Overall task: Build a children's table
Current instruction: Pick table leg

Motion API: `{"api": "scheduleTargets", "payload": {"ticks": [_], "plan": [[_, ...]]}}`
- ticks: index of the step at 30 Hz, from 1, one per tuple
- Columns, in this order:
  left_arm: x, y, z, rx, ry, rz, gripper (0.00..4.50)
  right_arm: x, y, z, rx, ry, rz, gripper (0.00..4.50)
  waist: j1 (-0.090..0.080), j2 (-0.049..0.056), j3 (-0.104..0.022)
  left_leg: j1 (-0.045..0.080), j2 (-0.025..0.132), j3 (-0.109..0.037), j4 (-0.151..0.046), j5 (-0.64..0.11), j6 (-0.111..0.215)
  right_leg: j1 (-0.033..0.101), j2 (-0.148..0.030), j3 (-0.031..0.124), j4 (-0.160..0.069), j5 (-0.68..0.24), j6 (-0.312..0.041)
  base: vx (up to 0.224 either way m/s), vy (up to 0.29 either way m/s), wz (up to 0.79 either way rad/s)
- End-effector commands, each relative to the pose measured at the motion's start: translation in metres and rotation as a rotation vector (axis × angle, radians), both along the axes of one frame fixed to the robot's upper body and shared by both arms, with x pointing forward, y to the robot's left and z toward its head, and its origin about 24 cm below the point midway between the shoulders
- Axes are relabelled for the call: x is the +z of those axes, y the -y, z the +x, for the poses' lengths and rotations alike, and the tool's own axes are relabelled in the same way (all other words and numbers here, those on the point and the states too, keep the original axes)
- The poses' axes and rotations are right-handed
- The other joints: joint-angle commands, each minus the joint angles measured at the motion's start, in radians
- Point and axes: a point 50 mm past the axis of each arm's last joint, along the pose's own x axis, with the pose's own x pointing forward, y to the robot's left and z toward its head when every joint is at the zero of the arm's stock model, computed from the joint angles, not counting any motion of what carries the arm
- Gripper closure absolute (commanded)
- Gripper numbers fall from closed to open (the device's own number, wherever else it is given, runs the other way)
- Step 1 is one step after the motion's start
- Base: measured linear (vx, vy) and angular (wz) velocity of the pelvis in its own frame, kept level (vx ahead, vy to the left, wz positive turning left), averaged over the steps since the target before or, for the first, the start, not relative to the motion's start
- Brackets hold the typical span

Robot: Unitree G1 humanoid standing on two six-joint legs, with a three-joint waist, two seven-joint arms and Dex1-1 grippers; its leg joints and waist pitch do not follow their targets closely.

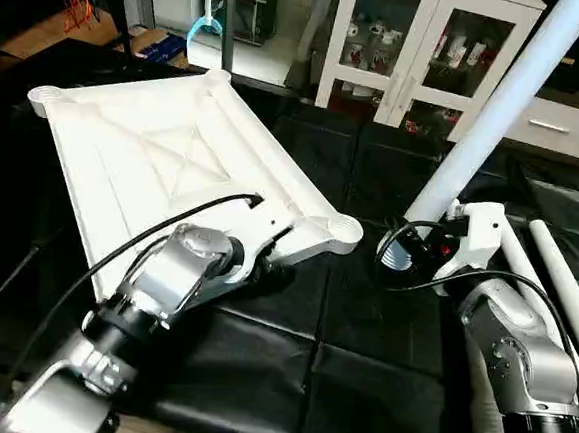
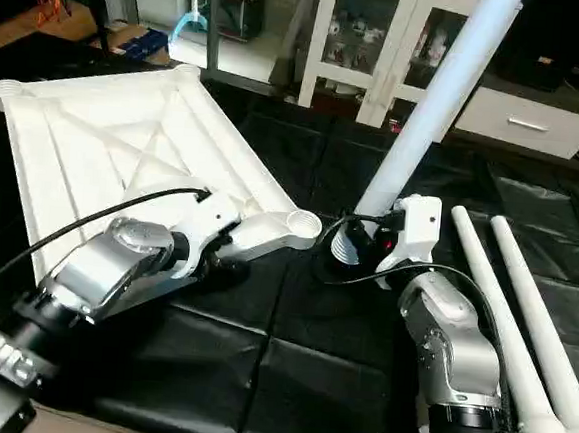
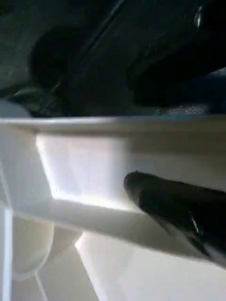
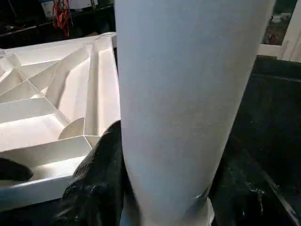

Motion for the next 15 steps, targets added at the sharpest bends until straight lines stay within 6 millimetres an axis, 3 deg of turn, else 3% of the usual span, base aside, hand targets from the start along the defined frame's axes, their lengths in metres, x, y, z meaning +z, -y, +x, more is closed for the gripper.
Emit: {"api": "scheduleTargets", "payload": {"ticks": [1, 6, 15], "plan": [[-0.0123, 0.0019, -0.0052, -0.042, -0.068, 0.054, 1.76, 0.0065, 0.0017, 0.0014, 0.001, 0.024, -0.019, 2.64, 0.001, 0.011, -0.06, 0.004, 0.033, -0.011, -0.066, -0.103, 0.026, 0.053, -0.066, 0.043, -0.066, -0.121, -0.173, 0.0, 0.0, 0.0], [-0.0153, -0.0009, -0.0046, -0.087, -0.096, 0.12, 2.23, 0.0071, 0.0006, 0.0023, 0.001, 0.027, -0.015, 2.64, 0.001, 0.012, -0.058, 0.005, 0.034, -0.01, -0.067, -0.116, 0.024, 0.055, -0.068, 0.043, -0.067, -0.121, -0.192, 0.0, 0.0, 0.0], [-0.0165, -0.0009, 0.002, -0.101, -0.122, 0.108, 3.06, 0.0078, -0.0011, 0.0024, 0.005, 0.031, -0.006, 2.64, 0.001, 0.012, -0.055, 0.007, 0.033, -0.011, -0.07, -0.166, 0.01, 0.052, -0.071, 0.043, -0.079, -0.219, -0.169, 0.0, 0.0, 0.0]]}}
